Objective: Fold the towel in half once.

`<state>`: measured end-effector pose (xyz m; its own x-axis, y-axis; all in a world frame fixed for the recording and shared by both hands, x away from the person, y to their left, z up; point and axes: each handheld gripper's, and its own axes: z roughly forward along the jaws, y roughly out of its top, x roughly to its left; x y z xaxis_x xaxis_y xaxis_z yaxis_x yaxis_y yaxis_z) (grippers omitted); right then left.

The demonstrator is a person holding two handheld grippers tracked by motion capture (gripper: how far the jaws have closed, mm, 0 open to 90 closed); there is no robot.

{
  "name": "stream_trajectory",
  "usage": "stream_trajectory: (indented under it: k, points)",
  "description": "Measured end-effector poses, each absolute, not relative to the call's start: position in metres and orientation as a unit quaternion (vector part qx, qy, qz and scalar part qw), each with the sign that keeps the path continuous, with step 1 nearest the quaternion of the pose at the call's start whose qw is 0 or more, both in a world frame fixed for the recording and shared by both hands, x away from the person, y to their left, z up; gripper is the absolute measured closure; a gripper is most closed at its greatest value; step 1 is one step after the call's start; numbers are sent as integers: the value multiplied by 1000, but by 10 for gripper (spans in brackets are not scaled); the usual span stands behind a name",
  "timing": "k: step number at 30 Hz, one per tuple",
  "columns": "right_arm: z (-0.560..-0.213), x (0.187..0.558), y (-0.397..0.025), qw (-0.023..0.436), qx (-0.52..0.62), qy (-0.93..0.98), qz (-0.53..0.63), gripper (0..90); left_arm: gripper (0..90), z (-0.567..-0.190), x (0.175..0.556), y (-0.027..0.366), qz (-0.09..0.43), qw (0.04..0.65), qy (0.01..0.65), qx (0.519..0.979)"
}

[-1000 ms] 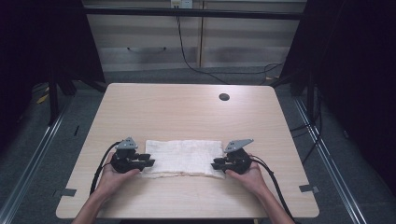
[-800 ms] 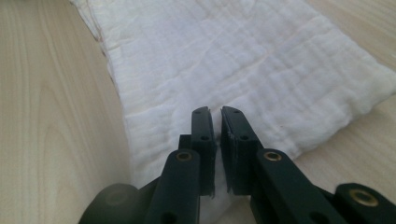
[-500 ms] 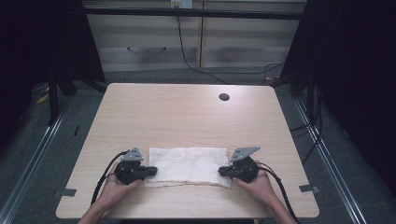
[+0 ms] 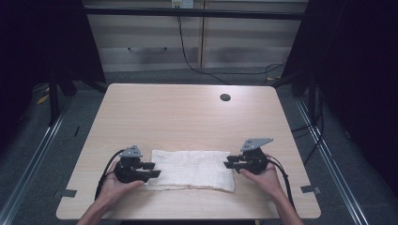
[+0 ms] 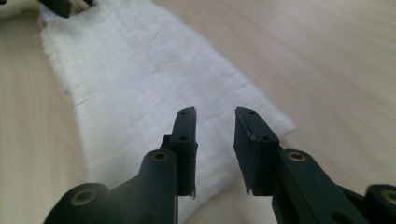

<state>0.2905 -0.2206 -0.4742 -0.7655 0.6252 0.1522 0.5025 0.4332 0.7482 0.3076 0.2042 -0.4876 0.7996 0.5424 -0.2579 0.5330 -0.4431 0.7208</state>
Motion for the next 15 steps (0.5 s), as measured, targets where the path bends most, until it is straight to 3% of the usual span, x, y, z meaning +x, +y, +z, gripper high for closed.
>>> stream_trajectory:
  k: [5, 15]
  points:
    - [-471, 322, -237, 96, 365, 827, 416, 657, 510, -472, 325, 211, 16, 460, 330, 825]
    - [-494, 348, -229, 49, 365, 831, 418, 616, 525, -476, 365, 211, 5, 463, 347, 816]
